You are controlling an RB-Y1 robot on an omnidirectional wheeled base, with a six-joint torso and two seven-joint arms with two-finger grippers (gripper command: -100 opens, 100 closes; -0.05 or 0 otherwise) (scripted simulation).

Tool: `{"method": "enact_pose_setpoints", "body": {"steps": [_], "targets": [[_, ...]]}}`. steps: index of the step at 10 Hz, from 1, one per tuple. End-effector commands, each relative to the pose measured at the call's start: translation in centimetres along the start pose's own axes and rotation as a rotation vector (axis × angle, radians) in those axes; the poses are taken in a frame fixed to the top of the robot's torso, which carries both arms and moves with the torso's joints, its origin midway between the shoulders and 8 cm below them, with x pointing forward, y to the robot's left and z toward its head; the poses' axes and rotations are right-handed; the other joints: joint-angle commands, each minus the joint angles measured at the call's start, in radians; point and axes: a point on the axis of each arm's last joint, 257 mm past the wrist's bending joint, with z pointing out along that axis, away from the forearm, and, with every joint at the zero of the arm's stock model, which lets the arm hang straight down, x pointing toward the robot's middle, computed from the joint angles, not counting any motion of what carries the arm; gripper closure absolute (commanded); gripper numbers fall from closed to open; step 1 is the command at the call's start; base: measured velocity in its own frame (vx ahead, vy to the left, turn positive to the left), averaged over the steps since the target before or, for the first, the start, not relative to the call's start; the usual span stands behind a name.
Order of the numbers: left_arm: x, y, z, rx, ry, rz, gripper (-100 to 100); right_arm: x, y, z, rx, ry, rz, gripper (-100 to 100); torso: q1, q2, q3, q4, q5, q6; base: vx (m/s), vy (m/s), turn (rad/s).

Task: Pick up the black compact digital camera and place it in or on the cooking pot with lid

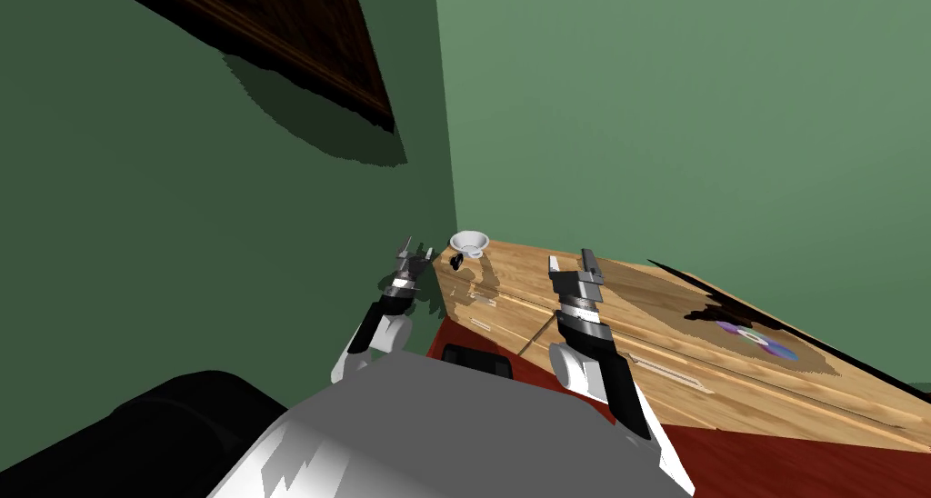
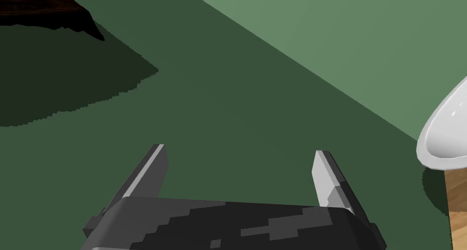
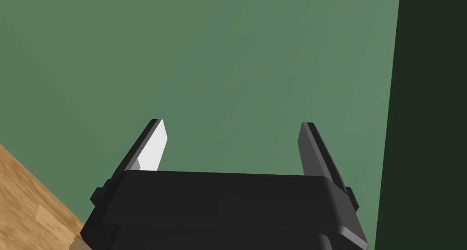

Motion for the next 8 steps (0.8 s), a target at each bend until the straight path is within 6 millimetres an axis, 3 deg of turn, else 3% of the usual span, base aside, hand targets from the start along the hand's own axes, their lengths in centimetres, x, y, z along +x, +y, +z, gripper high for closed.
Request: {"method": "enact_pose_setpoints", "body": {"steps": [1,8], "targets": [[-0.8,1.2,0.2,-0.044,-0.022,-0.058,-100,0.0,0.0,0.0,0.0,0.0,0.0,0,0.0,0.0,0.0,0.0,0.0,0.0,-0.043,-0.008,0.088],[-3.3,5.2,0.4,-0.183,-0.106,-0.215,-100,0.0,0.0,0.0,0.0,0.0,0.0,0,0.0,0.001,0.0,0.0,0.0,0.0,-0.044,-0.005,0.056]]}}
